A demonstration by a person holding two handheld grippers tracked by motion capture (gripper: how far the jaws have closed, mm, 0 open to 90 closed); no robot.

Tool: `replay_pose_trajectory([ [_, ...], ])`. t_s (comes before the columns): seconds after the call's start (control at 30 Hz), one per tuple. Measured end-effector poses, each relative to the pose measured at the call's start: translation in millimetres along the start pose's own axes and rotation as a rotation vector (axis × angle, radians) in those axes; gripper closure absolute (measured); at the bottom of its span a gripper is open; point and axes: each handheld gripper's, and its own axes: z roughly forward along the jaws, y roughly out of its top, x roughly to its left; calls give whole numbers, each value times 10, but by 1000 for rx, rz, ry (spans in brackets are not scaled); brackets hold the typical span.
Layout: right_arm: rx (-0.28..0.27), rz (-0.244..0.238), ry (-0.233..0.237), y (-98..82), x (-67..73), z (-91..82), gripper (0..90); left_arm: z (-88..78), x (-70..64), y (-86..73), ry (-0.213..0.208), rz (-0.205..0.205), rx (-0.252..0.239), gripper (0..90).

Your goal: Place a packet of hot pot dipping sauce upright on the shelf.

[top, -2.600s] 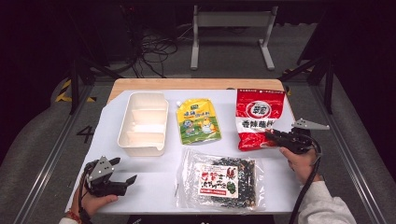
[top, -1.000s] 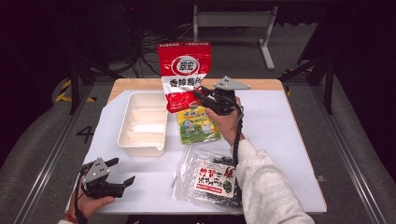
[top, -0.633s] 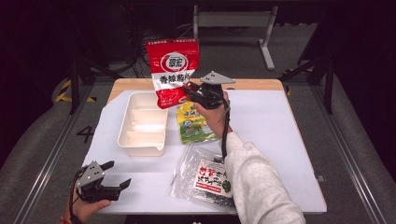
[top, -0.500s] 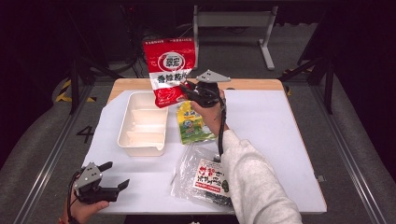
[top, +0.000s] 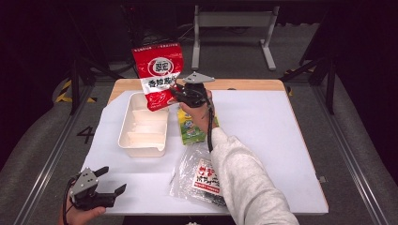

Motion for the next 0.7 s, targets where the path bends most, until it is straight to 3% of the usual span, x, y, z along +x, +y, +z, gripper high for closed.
replay_pose_trajectory([
  [0.5,29,-19,-8,-54,133,444,708,-61,4,-60,1,-15,-5,106],
  [0.7,14,-8,-15,-52,167,555,708,-84,12,-83,2,-19,-5,106],
])
